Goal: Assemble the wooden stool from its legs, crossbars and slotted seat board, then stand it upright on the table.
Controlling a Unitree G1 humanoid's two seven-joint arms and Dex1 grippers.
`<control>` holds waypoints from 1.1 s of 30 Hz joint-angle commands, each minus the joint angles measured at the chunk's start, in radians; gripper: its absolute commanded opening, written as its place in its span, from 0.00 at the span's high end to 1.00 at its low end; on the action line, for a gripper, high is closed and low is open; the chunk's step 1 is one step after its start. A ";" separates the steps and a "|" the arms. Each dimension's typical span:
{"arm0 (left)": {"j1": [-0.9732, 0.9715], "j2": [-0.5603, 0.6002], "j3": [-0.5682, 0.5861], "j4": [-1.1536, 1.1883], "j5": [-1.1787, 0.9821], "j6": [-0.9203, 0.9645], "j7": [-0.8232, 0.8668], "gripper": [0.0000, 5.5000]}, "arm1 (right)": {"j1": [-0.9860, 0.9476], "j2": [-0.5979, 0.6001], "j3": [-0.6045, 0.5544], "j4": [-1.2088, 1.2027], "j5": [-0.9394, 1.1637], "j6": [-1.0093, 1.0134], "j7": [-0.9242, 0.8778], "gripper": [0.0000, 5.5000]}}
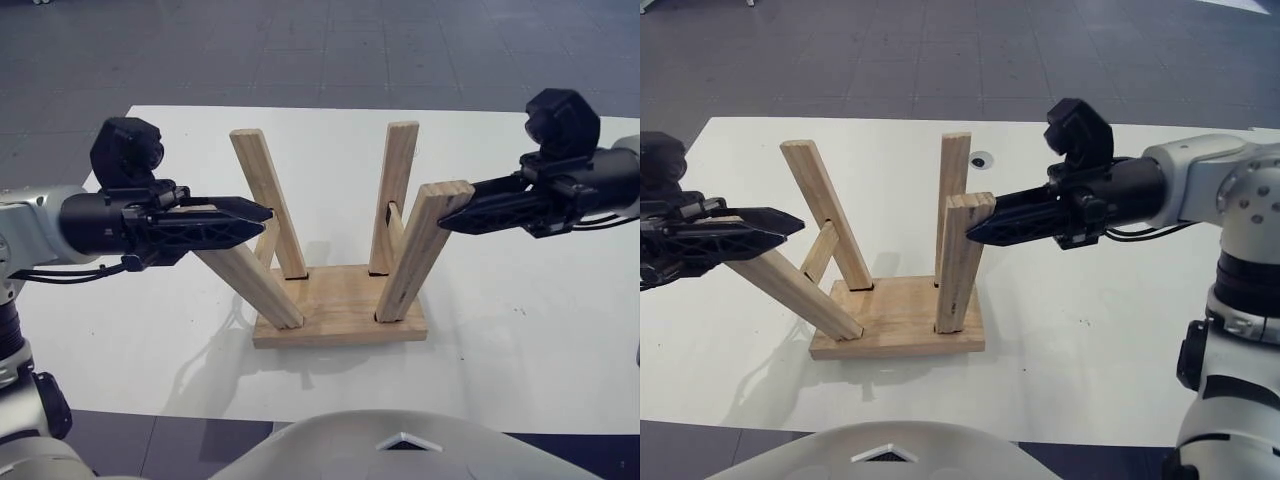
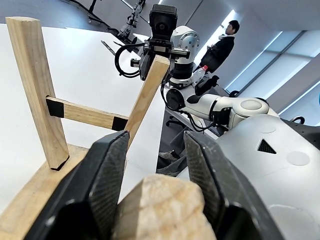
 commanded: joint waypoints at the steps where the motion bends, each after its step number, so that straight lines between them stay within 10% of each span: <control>1: -0.034 -0.003 -0.026 0.061 -0.088 0.053 0.070 0.64 | -0.043 0.014 0.012 0.091 0.076 0.109 -0.031 0.78; 20: -0.297 -0.171 -0.136 0.461 0.134 0.052 0.133 0.61 | -0.180 0.118 0.213 0.525 -0.092 0.042 -0.100 0.78; 33: -0.330 -0.230 -0.008 0.944 0.540 -0.251 0.133 0.30 | -0.073 0.133 0.189 0.477 -0.174 -0.005 -0.039 0.31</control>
